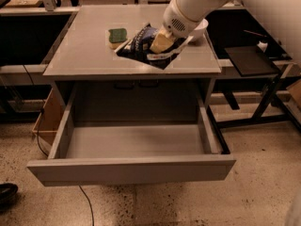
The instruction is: Pick blue chip bag from top drawer and place on counter
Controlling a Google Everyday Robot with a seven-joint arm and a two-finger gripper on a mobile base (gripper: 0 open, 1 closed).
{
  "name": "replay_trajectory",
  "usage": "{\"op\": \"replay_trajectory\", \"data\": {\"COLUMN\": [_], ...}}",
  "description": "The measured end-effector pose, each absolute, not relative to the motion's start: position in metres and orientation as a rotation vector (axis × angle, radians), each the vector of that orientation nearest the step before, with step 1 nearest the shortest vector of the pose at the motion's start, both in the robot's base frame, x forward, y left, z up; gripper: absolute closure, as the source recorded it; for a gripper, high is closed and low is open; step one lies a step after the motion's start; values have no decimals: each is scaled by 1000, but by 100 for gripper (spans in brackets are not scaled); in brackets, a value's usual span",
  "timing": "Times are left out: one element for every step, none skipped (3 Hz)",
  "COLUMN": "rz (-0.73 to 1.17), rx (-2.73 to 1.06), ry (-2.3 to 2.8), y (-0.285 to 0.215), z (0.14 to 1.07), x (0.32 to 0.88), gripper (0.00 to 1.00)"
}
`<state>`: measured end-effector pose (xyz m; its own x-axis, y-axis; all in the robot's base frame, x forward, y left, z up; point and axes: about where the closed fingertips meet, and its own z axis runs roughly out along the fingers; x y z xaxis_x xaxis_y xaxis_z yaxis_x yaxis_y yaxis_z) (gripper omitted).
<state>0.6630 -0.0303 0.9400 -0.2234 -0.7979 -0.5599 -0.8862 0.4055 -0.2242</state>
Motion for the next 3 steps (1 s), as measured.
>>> {"op": "replay_trajectory", "data": {"rz": [189,265,315], "rx": [-1362,-1289,-1261], "ry": [1999,1964,1954], "y": [-44,-44,-38], "z": [957,935,916], "x": [698,735,752], "gripper": [100,100,100]}}
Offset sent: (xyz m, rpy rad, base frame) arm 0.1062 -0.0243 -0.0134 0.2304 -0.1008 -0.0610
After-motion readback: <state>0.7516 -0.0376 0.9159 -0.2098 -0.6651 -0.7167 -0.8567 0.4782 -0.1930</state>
